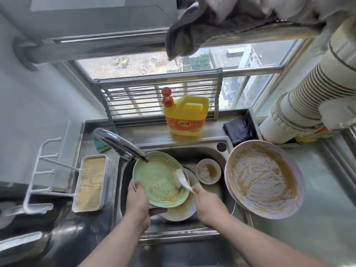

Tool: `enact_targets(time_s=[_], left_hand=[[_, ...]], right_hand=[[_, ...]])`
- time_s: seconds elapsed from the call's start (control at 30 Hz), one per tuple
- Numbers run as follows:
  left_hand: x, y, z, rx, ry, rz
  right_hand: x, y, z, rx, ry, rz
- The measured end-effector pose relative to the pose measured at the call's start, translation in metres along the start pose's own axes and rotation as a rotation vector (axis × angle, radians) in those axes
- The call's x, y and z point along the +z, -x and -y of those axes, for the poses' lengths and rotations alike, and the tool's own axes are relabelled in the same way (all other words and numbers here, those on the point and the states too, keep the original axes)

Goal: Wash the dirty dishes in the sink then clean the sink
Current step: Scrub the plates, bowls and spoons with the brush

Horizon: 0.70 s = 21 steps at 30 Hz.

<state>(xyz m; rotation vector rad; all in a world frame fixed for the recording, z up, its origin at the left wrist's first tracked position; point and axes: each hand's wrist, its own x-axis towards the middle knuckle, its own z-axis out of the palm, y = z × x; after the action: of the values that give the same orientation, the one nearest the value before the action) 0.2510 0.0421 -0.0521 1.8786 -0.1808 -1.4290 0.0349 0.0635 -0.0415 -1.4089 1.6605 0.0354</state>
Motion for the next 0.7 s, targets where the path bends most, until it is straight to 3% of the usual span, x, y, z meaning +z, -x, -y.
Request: enact_targets(time_s=[0.1, 0.17, 0.27, 0.33, 0.43, 0.6, 0.7], left_hand=[[-0.001, -0.002, -0.002, 0.011, -0.041, 0.005], [0.006, 0.005, 0.006, 0.016, -0.067, 0.034], [0.007, 0.013, 0.008, 0.011, -0.031, 0.056], [0.005, 0.010, 0.001, -0.012, -0.026, 0.011], [0.009, 0.008, -0.001, 0.007, -0.048, 0.011], [0.003, 0.008, 0.002, 0.045, -0.059, 0.024], [0.000, 0.001, -0.002, 0.037, -0.055, 0.022]], right_hand=[[0.036, 0.042, 0.017, -0.118, -0.038, 0.119], [0.039, 0.024, 0.037, -0.180, -0.068, 0.063], [0.002, -0.015, 0.017, -0.027, -0.070, -0.046], [0.009, -0.002, -0.001, 0.025, -0.048, -0.024], [0.050, 0.036, 0.017, -0.108, -0.089, 0.040], [0.030, 0.001, 0.003, 0.034, -0.109, -0.022], [0.047, 0.029, 0.016, -0.093, -0.120, 0.054]])
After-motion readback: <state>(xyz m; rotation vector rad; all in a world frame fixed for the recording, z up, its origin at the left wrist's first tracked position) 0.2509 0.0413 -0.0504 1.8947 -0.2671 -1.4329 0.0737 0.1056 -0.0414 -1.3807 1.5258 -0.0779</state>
